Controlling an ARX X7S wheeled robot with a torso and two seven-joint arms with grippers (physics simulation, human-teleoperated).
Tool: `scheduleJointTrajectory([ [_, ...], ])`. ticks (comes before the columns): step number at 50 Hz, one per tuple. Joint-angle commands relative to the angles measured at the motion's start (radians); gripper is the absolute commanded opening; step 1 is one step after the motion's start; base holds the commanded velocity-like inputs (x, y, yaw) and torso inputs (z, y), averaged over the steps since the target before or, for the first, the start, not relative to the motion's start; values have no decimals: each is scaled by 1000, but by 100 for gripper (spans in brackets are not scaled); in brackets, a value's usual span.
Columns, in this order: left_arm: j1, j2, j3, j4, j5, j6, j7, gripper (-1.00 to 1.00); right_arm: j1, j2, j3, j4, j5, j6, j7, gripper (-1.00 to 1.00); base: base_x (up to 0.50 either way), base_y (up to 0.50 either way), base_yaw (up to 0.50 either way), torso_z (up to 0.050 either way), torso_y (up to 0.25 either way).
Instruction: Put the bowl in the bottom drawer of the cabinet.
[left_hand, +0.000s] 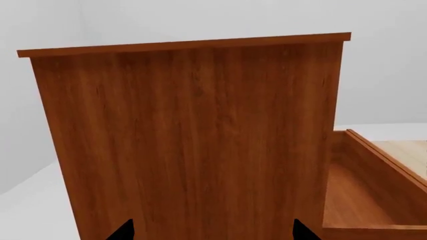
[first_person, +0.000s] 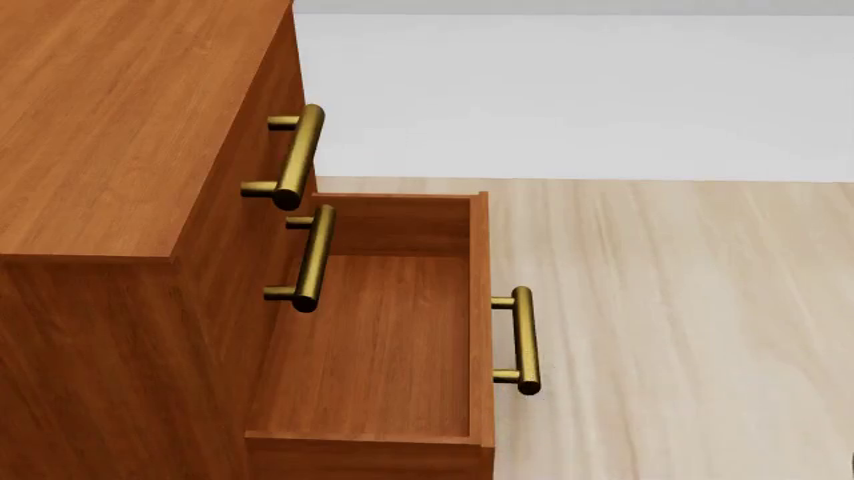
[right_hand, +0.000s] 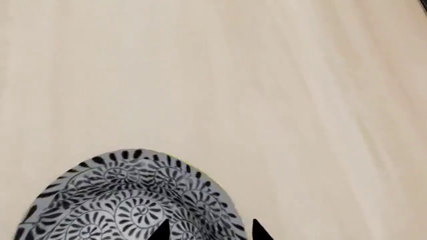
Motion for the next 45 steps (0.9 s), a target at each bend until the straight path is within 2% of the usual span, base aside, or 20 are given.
scheduleJointTrajectory([
  [1, -1, -3, 2, 4, -2, -2, -6, 100, -26, -40, -23, 20, -92, -26, -58, -100, 0, -3, 6, 0, 0],
  [12, 0, -5, 7, -2, 0, 6, -7, 100, -53, -32, 71, -160, 11, 72, -51, -100, 5, 0, 5, 0, 0],
  [22, 2, -9, 10, 4, -1, 5, -11, 100, -46, -38, 259, -422, 170, 224, 9, -100, 1, 0, 2, 0, 0],
  [31, 1, -12, 11, 2, -5, 6, -12, 100, -16, -73, 414, -475, 257, 285, 56, -100, 0, 0, 0, 0, 0],
  [42, -1, -14, 16, 5, -2, 2, -20, 100, 102, -162, 603, -606, 379, 443, 225, -100, 0, 0, 0, 0, 0],
  [45, 1, -16, 12, 11, -4, 1, -23, 100, 192, -196, 646, -632, 443, 517, 334, -100, 0, 0, 0, 0, 0],
])
